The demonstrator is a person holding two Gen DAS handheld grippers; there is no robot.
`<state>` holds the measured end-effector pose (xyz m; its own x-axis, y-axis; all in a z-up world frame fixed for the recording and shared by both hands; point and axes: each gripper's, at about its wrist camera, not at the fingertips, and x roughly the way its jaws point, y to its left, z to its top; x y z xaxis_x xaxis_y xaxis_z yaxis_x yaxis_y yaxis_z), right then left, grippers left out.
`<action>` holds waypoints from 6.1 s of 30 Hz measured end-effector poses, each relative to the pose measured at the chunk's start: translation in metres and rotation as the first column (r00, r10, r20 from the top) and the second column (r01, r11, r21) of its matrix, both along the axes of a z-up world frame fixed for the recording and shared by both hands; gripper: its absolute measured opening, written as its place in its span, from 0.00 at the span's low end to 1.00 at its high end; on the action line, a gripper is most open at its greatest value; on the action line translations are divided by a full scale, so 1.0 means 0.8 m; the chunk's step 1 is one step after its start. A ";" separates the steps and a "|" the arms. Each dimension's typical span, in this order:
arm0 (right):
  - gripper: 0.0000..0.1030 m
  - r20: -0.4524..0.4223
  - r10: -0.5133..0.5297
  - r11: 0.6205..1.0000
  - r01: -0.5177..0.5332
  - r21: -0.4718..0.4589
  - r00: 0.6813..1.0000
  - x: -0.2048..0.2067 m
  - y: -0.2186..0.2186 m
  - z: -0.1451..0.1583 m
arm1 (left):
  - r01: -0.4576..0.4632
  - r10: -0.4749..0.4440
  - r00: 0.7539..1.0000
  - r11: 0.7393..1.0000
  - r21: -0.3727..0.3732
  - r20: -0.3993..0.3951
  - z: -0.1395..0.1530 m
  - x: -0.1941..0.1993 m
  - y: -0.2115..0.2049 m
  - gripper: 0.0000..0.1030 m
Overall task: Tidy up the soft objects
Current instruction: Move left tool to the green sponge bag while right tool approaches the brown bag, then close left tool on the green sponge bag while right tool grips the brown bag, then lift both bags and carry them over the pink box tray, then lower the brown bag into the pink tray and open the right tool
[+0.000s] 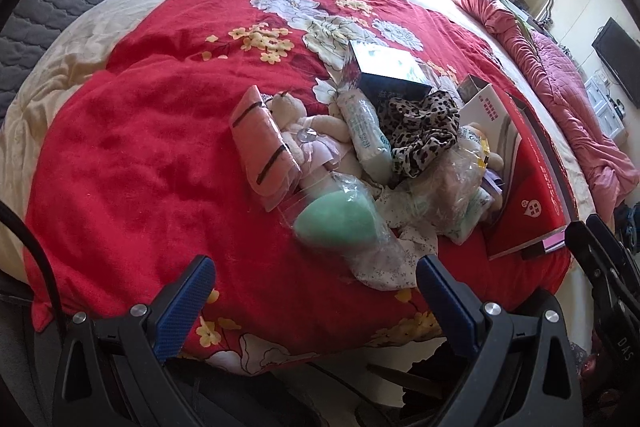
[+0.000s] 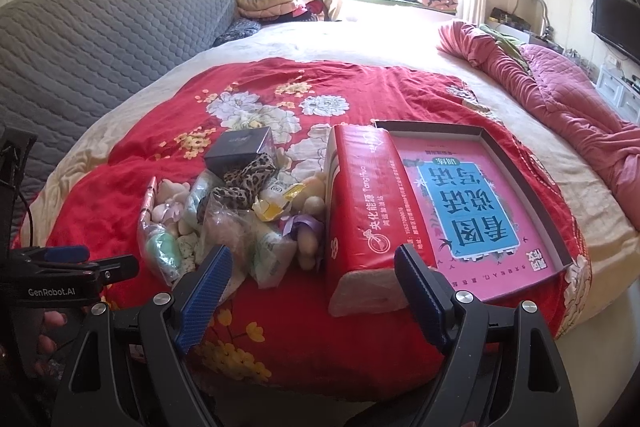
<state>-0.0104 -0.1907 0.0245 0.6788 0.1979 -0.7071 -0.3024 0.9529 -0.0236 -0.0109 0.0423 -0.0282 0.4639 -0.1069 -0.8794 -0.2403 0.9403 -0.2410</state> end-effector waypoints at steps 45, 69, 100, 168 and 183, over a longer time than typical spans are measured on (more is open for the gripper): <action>0.68 0.033 0.478 0.810 -0.425 -0.404 0.878 0.033 0.150 -0.101 | 0.024 -0.029 0.999 0.976 -0.217 -0.020 -0.048 0.045 0.014 0.62; 0.63 0.046 0.542 0.767 -0.470 -0.437 0.839 0.019 0.132 -0.103 | 0.020 -0.028 0.999 0.978 -0.209 -0.036 -0.056 0.049 0.010 0.61; 0.51 0.140 0.426 0.900 -0.403 -0.167 0.894 0.034 0.065 -0.030 | 0.073 -0.062 0.996 0.983 -0.166 0.072 -0.017 0.027 -0.003 0.50; 0.52 0.057 -0.378 0.923 0.371 0.101 0.924 0.093 -0.303 -0.024 | 0.618 -0.617 0.786 0.785 0.044 -0.038 0.023 0.183 -0.398 0.50; 0.55 -0.087 -0.411 0.907 0.417 0.062 0.908 0.111 -0.320 -0.066 | 0.670 -0.663 0.742 0.738 0.082 -0.102 0.002 0.181 -0.423 0.51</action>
<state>0.0783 -0.4465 -0.0279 0.6608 -0.0338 -0.7498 0.1213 0.9907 0.0623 0.1336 -0.2963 -0.0268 0.2539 -0.2728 -0.9280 0.4466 0.8841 -0.1377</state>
